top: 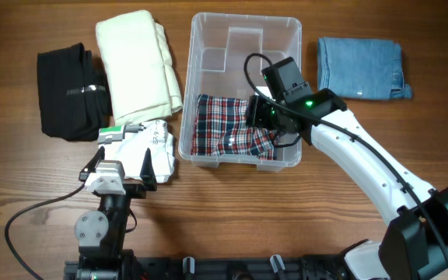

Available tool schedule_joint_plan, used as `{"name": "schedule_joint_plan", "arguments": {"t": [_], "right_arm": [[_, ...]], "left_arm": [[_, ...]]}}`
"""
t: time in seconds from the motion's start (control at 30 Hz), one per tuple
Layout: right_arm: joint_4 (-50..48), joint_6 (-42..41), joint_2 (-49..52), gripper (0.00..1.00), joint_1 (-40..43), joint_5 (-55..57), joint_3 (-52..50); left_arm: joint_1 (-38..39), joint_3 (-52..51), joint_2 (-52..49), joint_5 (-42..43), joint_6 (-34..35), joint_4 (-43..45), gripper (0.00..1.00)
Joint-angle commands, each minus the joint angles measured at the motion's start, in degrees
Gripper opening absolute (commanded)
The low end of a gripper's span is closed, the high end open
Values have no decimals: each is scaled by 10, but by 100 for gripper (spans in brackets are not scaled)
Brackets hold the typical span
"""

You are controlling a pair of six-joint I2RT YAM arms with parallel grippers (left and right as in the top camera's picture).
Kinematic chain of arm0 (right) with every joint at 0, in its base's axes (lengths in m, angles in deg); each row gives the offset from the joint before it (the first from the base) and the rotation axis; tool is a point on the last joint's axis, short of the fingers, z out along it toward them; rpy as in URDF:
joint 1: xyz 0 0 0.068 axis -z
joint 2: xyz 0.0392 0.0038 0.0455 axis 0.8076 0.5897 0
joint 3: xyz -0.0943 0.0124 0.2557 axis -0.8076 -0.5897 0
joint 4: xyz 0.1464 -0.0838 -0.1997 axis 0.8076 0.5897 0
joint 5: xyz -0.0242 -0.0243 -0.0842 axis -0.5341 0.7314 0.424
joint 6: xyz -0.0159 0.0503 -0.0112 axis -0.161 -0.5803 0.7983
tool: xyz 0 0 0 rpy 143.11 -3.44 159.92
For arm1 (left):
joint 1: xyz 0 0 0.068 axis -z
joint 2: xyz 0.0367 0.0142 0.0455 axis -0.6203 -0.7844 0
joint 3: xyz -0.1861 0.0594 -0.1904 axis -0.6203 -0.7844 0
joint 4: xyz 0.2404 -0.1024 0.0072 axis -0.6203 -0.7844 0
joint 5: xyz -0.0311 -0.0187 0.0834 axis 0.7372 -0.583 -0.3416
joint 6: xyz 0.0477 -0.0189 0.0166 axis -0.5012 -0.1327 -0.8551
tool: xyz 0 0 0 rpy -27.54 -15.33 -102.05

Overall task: Pack container
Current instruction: 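Lower the plaid shirt into the bin's front half and flatten it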

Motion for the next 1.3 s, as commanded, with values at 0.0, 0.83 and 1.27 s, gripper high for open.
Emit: {"name": "schedule_joint_plan", "arguments": {"t": [0.0, 0.83, 1.27], "right_arm": [[-5, 92, 7, 83, -3, 44, 1], [63, 157, -2, 36, -3, 94, 78], [87, 93, 13, 4, -3, 93, -9]], "left_arm": [[2, -3, -1, 11, -9, 0, 100], [2, -3, -1, 11, -9, 0, 100], [2, -3, -1, 11, -9, 0, 100]]}}
